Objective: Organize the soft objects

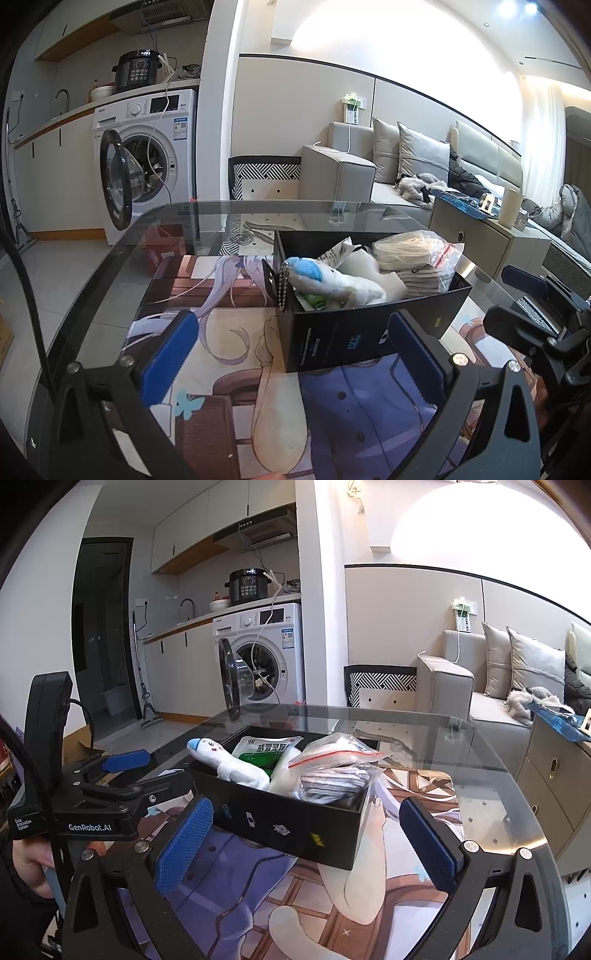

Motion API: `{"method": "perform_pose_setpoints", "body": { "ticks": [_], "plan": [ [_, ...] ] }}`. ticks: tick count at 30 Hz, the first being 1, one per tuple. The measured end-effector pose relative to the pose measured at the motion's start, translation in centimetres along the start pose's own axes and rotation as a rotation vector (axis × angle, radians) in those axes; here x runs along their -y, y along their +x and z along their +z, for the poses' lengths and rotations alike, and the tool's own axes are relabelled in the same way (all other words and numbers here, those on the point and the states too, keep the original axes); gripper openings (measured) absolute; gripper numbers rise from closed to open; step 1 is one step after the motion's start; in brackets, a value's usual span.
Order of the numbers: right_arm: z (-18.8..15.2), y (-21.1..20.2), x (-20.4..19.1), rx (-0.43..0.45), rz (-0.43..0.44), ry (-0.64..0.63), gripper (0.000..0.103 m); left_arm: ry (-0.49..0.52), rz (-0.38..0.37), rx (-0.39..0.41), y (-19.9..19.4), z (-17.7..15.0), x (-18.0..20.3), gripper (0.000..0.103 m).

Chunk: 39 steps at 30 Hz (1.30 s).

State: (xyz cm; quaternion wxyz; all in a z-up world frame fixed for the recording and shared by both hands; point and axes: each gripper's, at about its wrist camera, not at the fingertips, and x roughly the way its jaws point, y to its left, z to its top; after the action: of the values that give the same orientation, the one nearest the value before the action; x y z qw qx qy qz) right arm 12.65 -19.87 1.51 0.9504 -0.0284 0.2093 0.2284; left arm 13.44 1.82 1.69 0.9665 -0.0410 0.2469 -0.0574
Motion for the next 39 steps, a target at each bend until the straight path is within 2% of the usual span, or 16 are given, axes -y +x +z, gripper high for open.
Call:
{"method": "perform_pose_setpoints", "body": {
  "ticks": [11,24,39],
  "plan": [
    [0.0,-0.2,0.8,0.015,-0.018,0.029,0.103,0.055,0.021,0.026,-0.4,-0.1,1.1,0.103],
    [0.0,-0.3,0.5,0.019,-0.025,0.022,0.103,0.022,0.005,0.028,-0.6,-0.1,0.4,0.103],
    [0.0,-0.3,0.5,0.020,-0.025,0.025,0.103,0.045,-0.007,0.034,-0.8,0.0,0.9,0.103]
  ]
}}
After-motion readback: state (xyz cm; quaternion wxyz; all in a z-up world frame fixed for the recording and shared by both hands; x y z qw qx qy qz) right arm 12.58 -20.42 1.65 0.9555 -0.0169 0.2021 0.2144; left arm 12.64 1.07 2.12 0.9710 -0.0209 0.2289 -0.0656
